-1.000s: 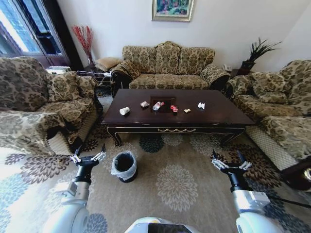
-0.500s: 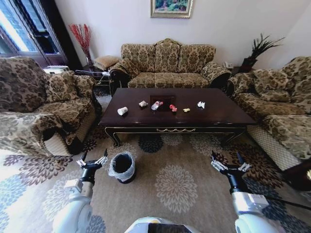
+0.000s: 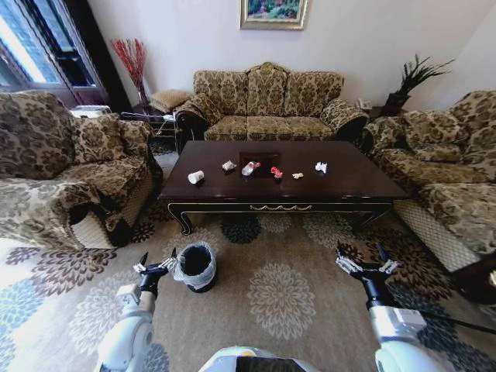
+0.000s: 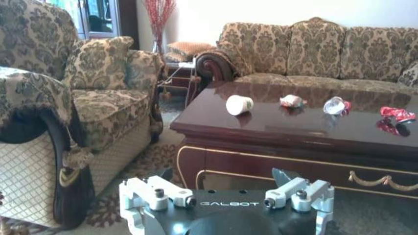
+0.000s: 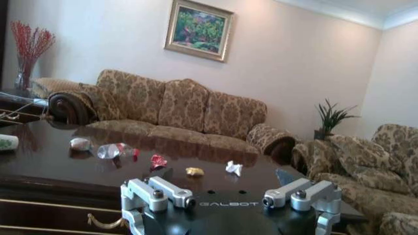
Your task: Move to the front of the table and place the trash on the table into the trash bin.
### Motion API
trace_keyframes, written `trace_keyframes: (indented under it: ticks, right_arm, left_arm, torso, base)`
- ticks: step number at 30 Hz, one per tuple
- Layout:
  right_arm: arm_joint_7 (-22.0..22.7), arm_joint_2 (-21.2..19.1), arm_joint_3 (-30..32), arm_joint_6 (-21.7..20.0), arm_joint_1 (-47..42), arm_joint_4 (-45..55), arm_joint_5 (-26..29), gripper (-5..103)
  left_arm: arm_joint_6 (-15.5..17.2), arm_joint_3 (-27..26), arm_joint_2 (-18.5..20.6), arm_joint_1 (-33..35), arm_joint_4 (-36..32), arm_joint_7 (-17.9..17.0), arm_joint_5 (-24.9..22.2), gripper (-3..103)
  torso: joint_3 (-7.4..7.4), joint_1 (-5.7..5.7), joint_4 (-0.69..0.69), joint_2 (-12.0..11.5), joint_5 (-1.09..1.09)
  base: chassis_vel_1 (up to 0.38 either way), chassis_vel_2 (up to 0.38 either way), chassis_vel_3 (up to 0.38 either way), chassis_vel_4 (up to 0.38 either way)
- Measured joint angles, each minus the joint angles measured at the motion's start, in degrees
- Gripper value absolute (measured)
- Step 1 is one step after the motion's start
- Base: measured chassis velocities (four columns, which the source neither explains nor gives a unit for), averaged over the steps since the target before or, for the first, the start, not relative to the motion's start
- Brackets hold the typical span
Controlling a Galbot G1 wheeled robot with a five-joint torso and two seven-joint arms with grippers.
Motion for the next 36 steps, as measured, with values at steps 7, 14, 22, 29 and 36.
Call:
trace_keyframes:
  ticks: [7,14,22,29,36]
  right_arm:
    - [-0.2,-0.1,0.2,0.8,-0.5,-0.3,0.1,100]
    - [-0.2,-0.3,0.0,0.8,-0.5,-0.1,-0.2,100]
    - [-0.1,-0.3,-0.4,0.9,-0.3,-0.5,-0.3,100]
    - [-0.1,0.0,-0.3,1.7,-0.2,-1.0,-0.3,100]
    - [0.4,0.2,0.4,2.8,-0.5,-1.9,0.0,100]
  left_arm:
    - [-0.8,-0.2,-0.4,0.7,-0.3,0.2,0.4,100]
    - [-1.5,-0.3,-0.8,1.1,0.2,0.3,0.5,100]
    - [-1.6,-0.5,-0.6,0.2,2.3,0.3,-0.9,100]
    - [-1.1,-0.4,1.4,-3.6,9.1,0.5,-4.7,100]
    - [-2.9,1.0,4.1,-10.1,22.6,2.7,-3.5,100]
  torso:
    - [-0.01,-0.01,-0.01,0.0,0.0]
    - [0.0,-0.01,-0.01,0.0,0.0]
    - [0.02,0.06,0.0,0.0,0.0]
    - [-0.01,-0.02,-0.01,0.0,-0.01]
    - [-0.01,-0.03,0.0,0.0,0.0]
  base:
    - [-0.006,0.005,0.008,-0.009]
    - [-0.118,0.121,0.113,-0.126]
    - [-0.15,0.162,0.159,-0.141]
    - [-0.022,0.023,0.01,-0.017]
    - [0.0,0.0,0.0,0.0]
